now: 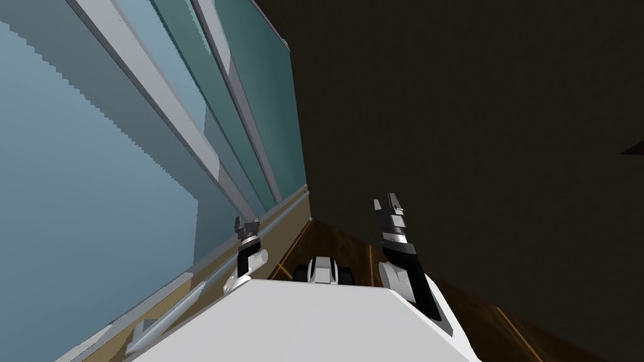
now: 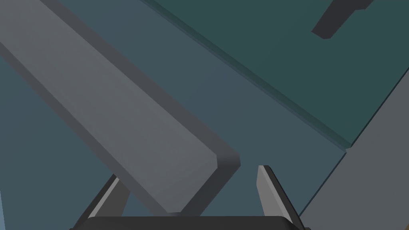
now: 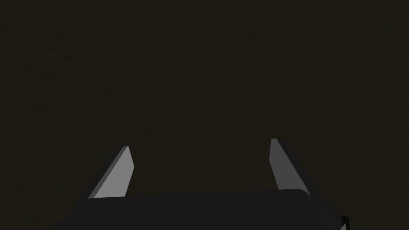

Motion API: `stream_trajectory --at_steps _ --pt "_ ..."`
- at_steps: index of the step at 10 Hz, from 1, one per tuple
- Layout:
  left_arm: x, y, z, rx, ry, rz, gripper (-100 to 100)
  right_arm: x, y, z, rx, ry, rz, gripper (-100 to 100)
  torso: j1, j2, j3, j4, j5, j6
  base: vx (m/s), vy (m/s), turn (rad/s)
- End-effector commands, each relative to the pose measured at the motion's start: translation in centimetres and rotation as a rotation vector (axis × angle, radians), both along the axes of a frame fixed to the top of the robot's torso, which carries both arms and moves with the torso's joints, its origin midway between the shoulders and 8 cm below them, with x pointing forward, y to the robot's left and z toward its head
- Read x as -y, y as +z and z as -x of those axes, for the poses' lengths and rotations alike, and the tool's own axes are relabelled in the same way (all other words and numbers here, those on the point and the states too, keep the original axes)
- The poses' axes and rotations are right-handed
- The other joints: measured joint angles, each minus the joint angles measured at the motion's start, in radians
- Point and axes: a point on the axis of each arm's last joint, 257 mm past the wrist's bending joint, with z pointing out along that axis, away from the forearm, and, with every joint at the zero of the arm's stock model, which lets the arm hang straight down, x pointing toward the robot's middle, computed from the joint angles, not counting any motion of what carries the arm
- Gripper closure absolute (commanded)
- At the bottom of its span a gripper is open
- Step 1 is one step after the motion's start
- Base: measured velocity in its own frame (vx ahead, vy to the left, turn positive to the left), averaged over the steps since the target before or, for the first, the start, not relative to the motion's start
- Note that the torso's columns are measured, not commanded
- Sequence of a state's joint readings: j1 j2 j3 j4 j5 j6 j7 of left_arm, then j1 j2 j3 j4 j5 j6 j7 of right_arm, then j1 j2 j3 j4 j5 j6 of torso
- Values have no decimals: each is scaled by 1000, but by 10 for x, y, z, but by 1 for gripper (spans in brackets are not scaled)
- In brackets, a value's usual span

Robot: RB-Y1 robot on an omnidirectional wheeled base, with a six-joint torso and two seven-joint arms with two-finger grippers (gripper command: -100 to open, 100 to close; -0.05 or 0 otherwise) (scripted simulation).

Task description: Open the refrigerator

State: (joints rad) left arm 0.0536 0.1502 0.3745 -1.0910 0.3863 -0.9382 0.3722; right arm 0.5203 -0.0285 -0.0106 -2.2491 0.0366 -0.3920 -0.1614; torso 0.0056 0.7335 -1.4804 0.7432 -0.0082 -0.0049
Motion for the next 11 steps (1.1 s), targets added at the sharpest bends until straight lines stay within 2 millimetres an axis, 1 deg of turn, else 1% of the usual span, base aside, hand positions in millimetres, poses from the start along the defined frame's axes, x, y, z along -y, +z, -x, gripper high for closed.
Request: stream_trajectory --at_steps 1,2,3,4,5,6,7,8,9,11 --pt "-24 15 8 21 61 -18 -100 0 0 0 0 0 0 0 4 3 2 2 2 9 -147 64 -420" --pt "-34 16 15 25 88 -19 -100 0 0 0 0 0 0 0 4 3 2 3 0 9 -91 28 -301" --pt "-44 18 22 28 112 -20 -100 0 0 0 0 0 0 0 3 -3 -2 1 -1 6 -14 -7 -106" --pt "-47 18 25 30 120 -20 -100 0 0 0 0 0 0 0 2 -5 -4 1 -4 0 17 -32 24" --pt "-47 17 24 21 137 -19 -100 0 0 0 0 0 0 0 5 -3 -3 2 -4 -2 -75 19 -274" --pt "-57 18 33 25 165 -20 -100 0 0 0 0 0 0 0 6 1 0 3 -2 9 -126 55 -395" --pt "-67 20 42 28 192 -20 -100 0 0 0 0 0 0 0 5 0 0 3 -1 12 -80 28 -279" --pt "-75 21 50 31 216 -20 -100 0 0 0 0 0 0 0 2 -4 -3 2 -4 7 -31 -5 -109" --pt "-79 21 53 32 227 -21 -100 0 0 0 0 0 0 0 4 -6 -5 0 -4 1 12 -15 3" --pt "-79 18 54 25 228 -16 -100 0 0 0 0 0 0 0 11 -2 -2 2 -4 -1 15 -19 15"
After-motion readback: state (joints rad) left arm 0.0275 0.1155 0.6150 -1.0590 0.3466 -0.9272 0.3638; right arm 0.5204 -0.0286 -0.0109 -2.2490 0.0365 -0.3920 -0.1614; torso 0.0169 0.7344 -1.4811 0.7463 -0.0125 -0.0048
